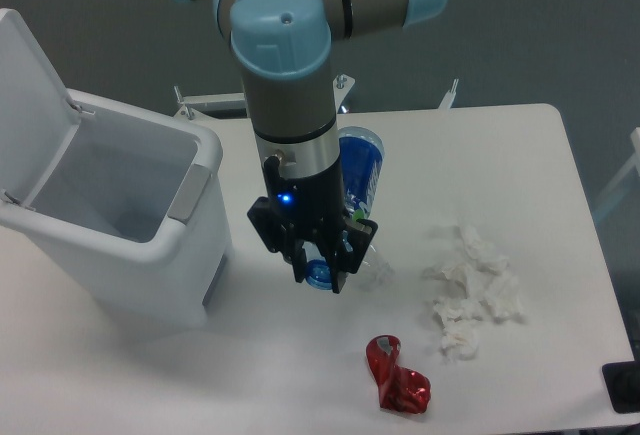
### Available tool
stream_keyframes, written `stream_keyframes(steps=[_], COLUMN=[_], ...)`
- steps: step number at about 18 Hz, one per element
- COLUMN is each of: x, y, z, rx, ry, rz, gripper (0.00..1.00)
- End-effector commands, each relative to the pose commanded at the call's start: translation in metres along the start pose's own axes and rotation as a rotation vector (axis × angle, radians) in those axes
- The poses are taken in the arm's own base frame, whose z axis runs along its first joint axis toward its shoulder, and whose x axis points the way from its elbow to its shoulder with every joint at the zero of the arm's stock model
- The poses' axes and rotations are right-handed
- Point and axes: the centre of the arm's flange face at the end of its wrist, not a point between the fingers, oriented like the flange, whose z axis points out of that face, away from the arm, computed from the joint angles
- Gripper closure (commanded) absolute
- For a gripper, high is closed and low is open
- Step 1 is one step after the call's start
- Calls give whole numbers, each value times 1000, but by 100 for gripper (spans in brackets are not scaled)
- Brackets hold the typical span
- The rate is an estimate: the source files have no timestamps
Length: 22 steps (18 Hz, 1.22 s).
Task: Place the plastic bottle in the trash can
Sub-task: 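Close the gripper on the blue-capped clear plastic bottle and lift it, then carry the held bottle up and over toward the open white bin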
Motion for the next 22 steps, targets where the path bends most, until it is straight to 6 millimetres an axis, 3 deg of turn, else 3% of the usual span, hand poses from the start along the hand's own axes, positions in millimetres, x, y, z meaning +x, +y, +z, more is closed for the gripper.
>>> stream_keyframes(steps=[4,9,12,18,22], x=[-3,-9,-1,48,86], y=[-3,-14,-20,-30,-45], z=[-7,-53,-96,-166,-176], rx=[17,135,276,469,544], ry=[-10,-66,-63,-55,28], rz=[-32,-147,-224,-261,-267], gripper=[97,100,100,100,100])
